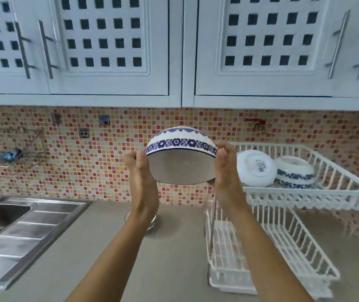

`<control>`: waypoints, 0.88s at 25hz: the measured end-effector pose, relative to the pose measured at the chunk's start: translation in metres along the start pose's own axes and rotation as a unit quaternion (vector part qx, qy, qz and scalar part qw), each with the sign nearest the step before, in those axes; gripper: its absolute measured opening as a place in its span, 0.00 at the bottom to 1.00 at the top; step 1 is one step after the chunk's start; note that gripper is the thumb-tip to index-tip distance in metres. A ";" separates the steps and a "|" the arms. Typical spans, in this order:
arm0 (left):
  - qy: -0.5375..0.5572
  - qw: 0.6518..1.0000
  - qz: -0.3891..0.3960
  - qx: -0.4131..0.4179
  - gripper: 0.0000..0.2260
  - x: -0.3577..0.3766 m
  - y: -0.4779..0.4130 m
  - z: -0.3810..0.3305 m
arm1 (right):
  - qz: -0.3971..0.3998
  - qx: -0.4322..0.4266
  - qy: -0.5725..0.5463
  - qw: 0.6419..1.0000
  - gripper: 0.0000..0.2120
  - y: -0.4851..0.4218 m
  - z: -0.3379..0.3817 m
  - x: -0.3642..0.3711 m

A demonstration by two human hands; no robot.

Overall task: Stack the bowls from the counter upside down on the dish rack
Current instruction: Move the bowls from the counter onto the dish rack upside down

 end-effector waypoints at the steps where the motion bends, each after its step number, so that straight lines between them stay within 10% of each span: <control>1: 0.001 1.000 0.027 0.009 0.20 0.017 0.003 -0.004 | 0.004 -0.015 -0.003 1.000 0.22 -0.004 0.004 -0.018; 6: -0.103 0.982 0.155 0.021 0.38 0.123 0.004 0.003 | 0.053 -0.015 0.007 0.998 0.29 -0.025 0.012 -0.134; 11: -0.117 0.944 0.307 0.001 0.28 0.237 0.020 0.025 | 0.126 0.005 0.128 0.984 0.41 -0.043 0.004 -0.256; 22: -0.418 0.839 0.340 0.074 0.50 0.399 -0.026 0.089 | 0.200 0.032 0.189 0.961 0.39 -0.088 -0.096 -0.398</control>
Point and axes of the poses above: each hand's wrist, its own y-axis away from the middle knuckle, its own x-axis out of the palm, z = x × y, the point moved 5 cm from there along -y, towards the middle knuckle, and after that the axes turned 13 degrees about -x, right-handed, at the moved point
